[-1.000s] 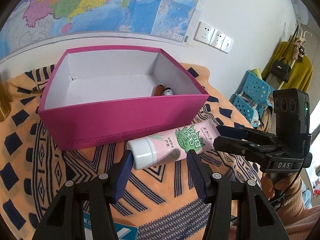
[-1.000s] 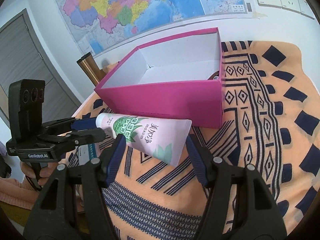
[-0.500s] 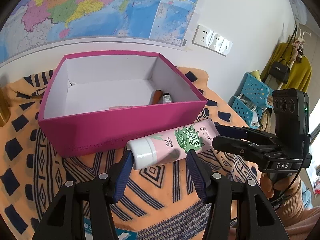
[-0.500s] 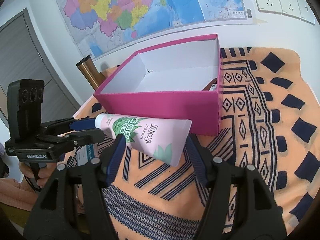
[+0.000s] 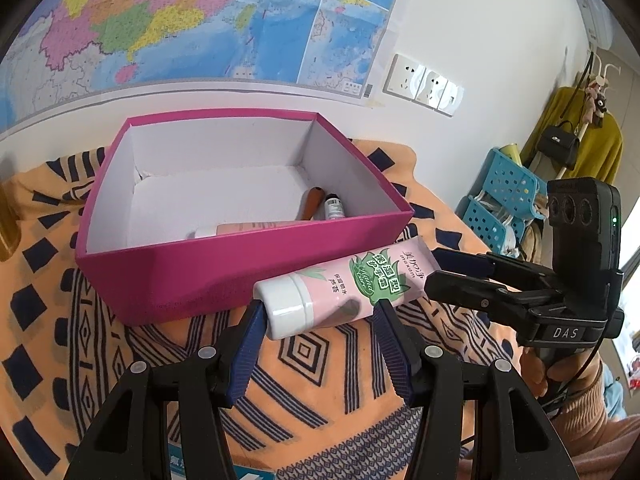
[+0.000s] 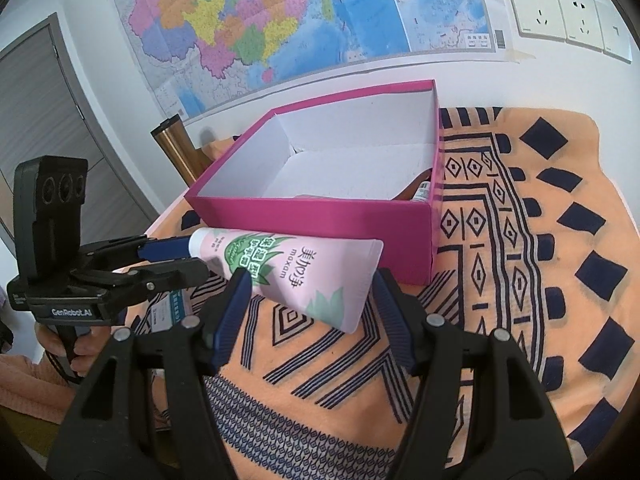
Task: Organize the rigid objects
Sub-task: 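Carry the green-printed tube with the right gripper over the pink box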
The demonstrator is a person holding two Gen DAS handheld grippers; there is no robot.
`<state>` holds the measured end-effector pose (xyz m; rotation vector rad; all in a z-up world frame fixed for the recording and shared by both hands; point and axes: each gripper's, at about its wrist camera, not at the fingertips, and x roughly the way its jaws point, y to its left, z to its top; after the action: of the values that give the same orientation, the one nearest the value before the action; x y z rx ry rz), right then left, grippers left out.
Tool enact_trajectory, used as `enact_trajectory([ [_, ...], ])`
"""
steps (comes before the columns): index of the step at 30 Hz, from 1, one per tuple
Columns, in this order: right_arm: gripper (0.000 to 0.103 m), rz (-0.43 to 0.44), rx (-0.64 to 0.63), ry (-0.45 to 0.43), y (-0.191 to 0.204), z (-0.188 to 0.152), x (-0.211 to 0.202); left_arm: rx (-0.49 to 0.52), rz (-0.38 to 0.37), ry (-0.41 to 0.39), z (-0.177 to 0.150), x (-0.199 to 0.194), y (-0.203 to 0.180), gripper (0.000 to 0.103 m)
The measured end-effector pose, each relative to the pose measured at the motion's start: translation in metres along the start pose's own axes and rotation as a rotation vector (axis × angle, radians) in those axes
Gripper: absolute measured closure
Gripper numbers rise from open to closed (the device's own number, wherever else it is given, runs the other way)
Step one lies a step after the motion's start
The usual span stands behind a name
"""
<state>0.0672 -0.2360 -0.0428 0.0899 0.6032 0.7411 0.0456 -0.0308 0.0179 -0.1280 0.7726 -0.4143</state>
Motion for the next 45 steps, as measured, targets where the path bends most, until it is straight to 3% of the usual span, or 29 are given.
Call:
enact_trajectory([
  [45,0.037,-0.012,-0.047,-0.068,-0.002,0.027,-0.010,-0.001,0.002,-0.048,0.023,0.001,0.001,0.048],
])
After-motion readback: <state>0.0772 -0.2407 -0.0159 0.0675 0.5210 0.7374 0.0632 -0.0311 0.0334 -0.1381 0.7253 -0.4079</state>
